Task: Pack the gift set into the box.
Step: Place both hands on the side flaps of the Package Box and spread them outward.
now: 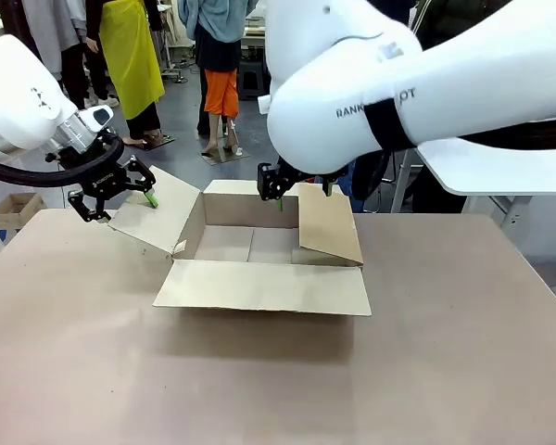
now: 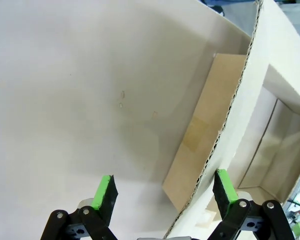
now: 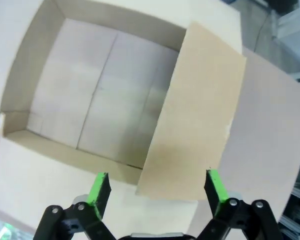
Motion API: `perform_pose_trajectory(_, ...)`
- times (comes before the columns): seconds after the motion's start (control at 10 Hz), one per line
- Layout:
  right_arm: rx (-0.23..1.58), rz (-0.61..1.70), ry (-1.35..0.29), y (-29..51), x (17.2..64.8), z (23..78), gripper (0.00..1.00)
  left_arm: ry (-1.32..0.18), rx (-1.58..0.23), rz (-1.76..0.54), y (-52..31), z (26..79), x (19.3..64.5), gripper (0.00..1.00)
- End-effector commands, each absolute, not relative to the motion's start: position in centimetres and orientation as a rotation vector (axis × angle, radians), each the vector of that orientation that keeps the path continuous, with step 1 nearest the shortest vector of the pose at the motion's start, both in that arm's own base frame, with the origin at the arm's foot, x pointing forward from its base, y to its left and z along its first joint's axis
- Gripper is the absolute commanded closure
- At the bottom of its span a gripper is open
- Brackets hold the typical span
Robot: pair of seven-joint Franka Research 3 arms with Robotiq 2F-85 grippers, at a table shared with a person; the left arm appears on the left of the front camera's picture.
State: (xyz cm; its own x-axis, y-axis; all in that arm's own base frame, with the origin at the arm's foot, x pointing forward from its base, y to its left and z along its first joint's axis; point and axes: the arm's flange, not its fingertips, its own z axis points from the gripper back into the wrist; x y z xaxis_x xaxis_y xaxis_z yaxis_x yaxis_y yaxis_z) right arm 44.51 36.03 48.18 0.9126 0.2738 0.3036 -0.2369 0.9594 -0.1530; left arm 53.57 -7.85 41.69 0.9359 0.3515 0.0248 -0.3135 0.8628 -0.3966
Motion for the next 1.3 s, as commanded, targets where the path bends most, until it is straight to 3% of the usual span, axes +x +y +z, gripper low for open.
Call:
perform_pose_trajectory(0.0,-0.171,0.181,-0.372,39.7,49.4,45.2,0.00,-0.103,-0.382,0.360,-7.9,42.0,53.4,0.00)
perform_pose_trajectory(0.3,-0.230,0.112,-0.355,39.1,52.8,40.6,0.00,-0.103,-0.382,0.360,-7.9,42.0,53.4,0.00)
perform_pose_trajectory(1.2,-0.324,0.058,-0.395,37.6,53.1,39.3,0.00,-0.103,-0.382,0.360,-7.9,42.0,53.4,0.00)
